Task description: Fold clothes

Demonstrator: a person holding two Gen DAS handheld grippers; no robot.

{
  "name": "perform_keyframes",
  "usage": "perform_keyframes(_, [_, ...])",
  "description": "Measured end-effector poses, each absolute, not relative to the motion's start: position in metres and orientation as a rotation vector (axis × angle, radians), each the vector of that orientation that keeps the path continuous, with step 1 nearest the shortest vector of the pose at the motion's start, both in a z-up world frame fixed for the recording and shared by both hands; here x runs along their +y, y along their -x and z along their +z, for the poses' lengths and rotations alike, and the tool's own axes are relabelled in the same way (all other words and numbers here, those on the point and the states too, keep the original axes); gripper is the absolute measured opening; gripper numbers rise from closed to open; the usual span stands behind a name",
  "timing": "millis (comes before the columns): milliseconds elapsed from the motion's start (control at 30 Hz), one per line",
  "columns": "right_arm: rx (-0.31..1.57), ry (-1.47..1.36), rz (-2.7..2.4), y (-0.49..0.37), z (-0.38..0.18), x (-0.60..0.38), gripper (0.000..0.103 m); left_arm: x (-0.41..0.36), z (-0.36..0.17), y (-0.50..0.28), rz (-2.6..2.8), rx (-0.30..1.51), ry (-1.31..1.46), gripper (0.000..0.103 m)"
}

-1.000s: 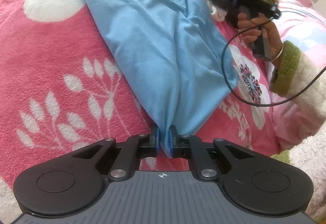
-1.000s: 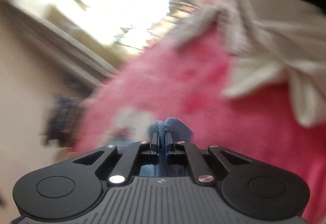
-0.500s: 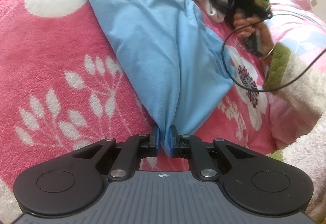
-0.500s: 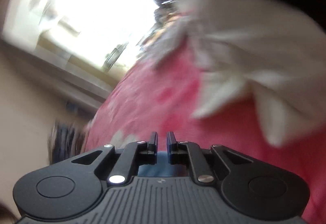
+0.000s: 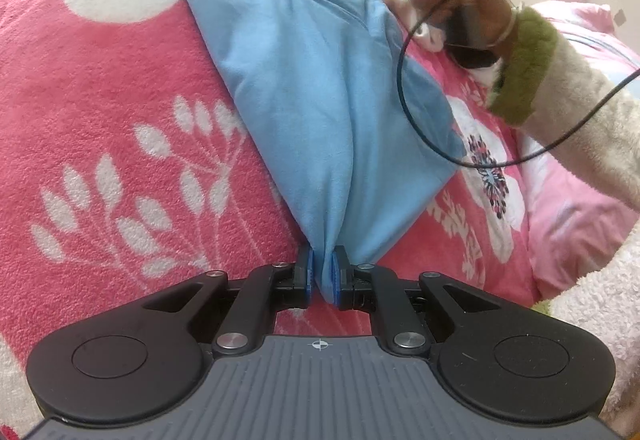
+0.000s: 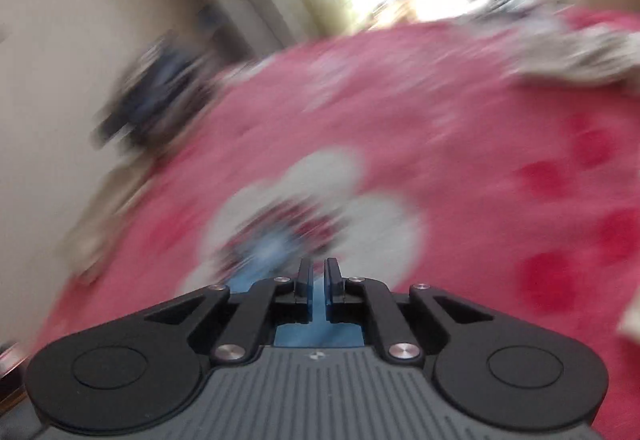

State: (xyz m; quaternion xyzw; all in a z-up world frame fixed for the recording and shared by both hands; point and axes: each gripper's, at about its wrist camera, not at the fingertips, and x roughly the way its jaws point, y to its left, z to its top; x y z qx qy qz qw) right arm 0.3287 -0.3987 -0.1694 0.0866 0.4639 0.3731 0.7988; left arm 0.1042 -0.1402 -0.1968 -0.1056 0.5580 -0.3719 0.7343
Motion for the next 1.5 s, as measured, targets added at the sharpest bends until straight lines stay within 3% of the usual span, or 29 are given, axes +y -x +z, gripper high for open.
perform_keyframes(100, [1.085,-0.053,0.885,-0.325,-0.188,-0.355,0.006,-0.14,-0.197,-0.104,-0.819,1.226,0.232,0.01])
perform_keyframes(133, [1.099,-0.059,0.849,-0.332,-0.2,-0.345,0.0,-0.14,-0.197,-0.105,-0.82,1.224,0.23,0.01])
perform_keyframes(200, [1.073,-0.177,0.786,-0.352,-0.206,-0.345,0.0,-0.14,-0.198,-0.104,-0.823,1.222,0.226,0.01])
perform_keyframes(233, [1.039,-0.212,0.743,-0.357,-0.198,-0.351,0.008,-0.141,-0.197,-0.104,-0.822,1.223,0.226,0.01])
perform_keyframes(300, [0.986,-0.271,0.702,-0.365,-0.182,-0.362,0.007,-0.141,-0.197,-0.105,-0.816,1.229,0.232,0.01])
perform_keyframes(500, [1.202,-0.056,1.092,-0.329,-0.188,-0.325,0.012,-0.141,-0.193,-0.102,-0.826,1.23,0.231,0.02])
perform_keyframes(533, [1.202,-0.027,1.046,-0.328,-0.198,-0.32,0.002,-0.142,-0.193,-0.101,-0.83,1.227,0.226,0.023])
perform_keyframes(567, [1.182,-0.079,0.983,-0.333,-0.205,-0.321,0.0,-0.144,-0.192,-0.1,-0.835,1.221,0.213,0.023])
perform_keyframes(633, [1.096,-0.23,0.843,-0.347,-0.202,-0.334,0.0,-0.147,-0.19,-0.097,-0.838,1.212,0.187,0.023])
perform_keyframes(700, [1.019,-0.272,0.829,-0.346,-0.184,-0.347,0.007,-0.148,-0.189,-0.095,-0.835,1.209,0.178,0.023])
perform_keyframes(933, [1.002,-0.107,1.048,-0.256,-0.131,-0.378,0.008,-0.123,-0.177,-0.095,-0.812,1.195,0.23,0.023])
perform_keyframes(1167, [0.954,0.131,0.77,-0.162,-0.157,-0.413,0.008,-0.118,-0.169,-0.108,-0.789,1.149,0.194,0.023])
perform_keyframes(1233, [0.975,0.232,0.652,-0.142,-0.173,-0.433,0.003,-0.119,-0.169,-0.11,-0.782,1.149,0.182,0.023])
perform_keyframes(1367, [0.966,0.195,0.516,-0.118,-0.159,-0.471,0.001,-0.122,-0.171,-0.114,-0.77,1.148,0.158,0.023])
perform_keyframes(1500, [0.902,0.203,0.606,-0.114,-0.14,-0.447,0.007,-0.126,-0.17,-0.12,-0.763,1.14,0.142,0.023])
